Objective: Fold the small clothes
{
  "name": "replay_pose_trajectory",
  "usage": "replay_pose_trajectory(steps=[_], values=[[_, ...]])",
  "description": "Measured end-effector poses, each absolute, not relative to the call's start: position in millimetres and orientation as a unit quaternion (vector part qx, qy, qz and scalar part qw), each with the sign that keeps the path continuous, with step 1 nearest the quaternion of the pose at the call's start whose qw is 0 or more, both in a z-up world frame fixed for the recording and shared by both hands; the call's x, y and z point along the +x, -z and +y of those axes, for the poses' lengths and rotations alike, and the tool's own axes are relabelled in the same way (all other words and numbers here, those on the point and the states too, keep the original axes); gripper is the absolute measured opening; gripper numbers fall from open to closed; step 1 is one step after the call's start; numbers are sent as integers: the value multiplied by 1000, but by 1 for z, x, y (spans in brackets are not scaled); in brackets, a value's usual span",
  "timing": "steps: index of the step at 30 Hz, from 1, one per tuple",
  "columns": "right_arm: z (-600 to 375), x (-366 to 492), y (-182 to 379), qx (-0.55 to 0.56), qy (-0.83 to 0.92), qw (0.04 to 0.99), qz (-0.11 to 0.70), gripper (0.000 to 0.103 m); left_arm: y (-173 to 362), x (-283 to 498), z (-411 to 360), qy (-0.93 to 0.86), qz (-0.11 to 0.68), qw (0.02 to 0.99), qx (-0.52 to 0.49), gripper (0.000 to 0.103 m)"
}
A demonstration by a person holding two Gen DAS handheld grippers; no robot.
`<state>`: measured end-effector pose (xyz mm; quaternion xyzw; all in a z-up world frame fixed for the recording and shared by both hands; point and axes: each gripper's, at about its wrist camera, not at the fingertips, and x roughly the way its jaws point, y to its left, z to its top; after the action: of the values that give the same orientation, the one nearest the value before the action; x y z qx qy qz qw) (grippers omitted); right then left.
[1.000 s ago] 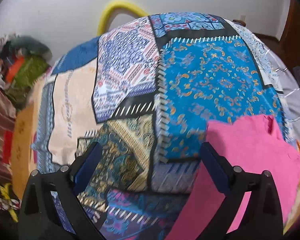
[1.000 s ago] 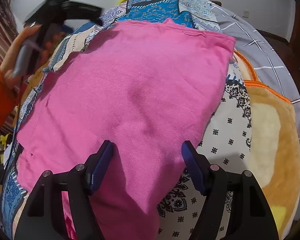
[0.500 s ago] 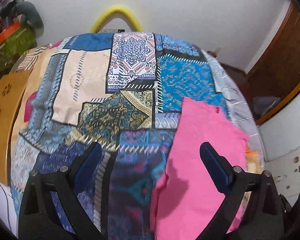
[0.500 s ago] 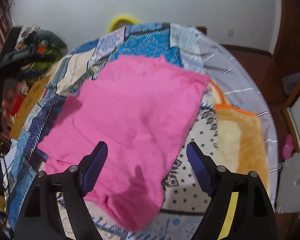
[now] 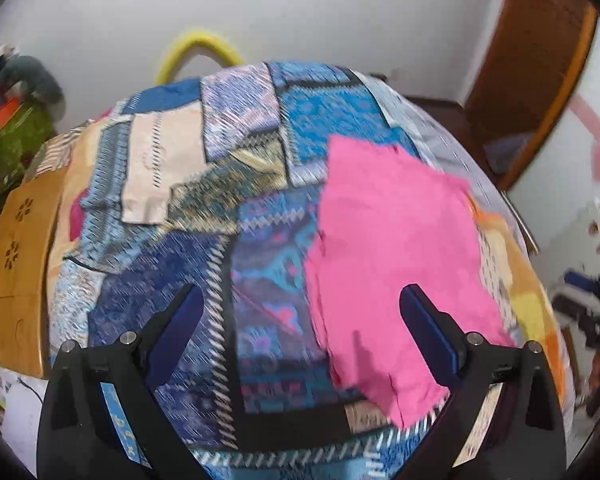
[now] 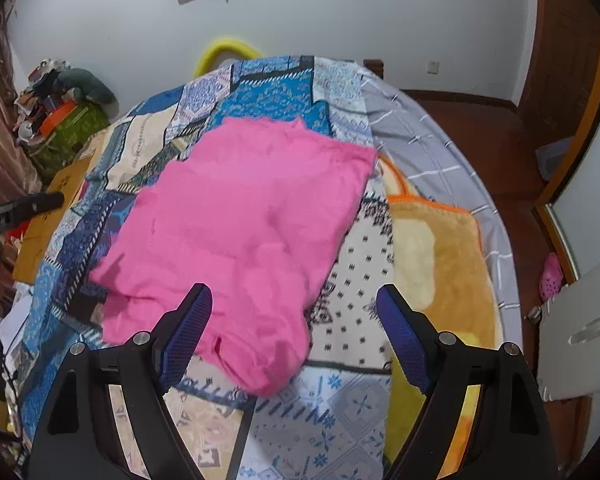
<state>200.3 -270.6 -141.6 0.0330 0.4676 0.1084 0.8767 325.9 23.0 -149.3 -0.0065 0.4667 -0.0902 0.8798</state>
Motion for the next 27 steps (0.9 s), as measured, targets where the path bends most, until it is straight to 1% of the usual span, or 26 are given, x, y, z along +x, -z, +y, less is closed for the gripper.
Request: replay_pose_trajectory(steps=[3, 6, 9, 14, 16, 20, 21, 23, 24, 25, 26, 27], values=[[-269, 199, 155, 36, -112, 868, 483, 82, 169, 317, 15, 99, 489, 866, -1, 100], [-265, 200, 171, 41, -117, 857, 500, 82, 189, 317, 7, 106, 514, 851, 12, 93], [-262, 204, 189, 50, -124, 845, 519, 82, 206, 321, 4, 97, 531, 842, 10, 91], [-263, 215, 215, 94, -144, 816, 552, 82, 230, 332, -2, 98, 558, 824, -2, 84], [-263, 218, 221, 100, -147, 811, 558, 82, 238, 334, -8, 110, 569, 815, -2, 78], [-260, 219, 232, 109, -158, 799, 569, 81, 248, 339, -19, 113, 570, 814, 12, 77], [-258, 219, 234, 110, -164, 797, 571, 80, 248, 340, -20, 114, 567, 815, 11, 76], [-255, 217, 234, 113, -174, 796, 569, 73, 247, 342, -23, 116, 563, 818, 10, 68], [-254, 216, 234, 116, -180, 796, 566, 68, 246, 343, -24, 117, 560, 820, 11, 61], [-253, 216, 234, 119, -184, 796, 564, 66, 246, 344, -26, 119, 559, 821, 12, 56], [-252, 215, 234, 121, -188, 796, 562, 62, 246, 344, -28, 120, 557, 821, 13, 54], [-250, 214, 233, 120, -191, 798, 559, 58, 246, 345, -30, 121, 556, 822, 15, 49]])
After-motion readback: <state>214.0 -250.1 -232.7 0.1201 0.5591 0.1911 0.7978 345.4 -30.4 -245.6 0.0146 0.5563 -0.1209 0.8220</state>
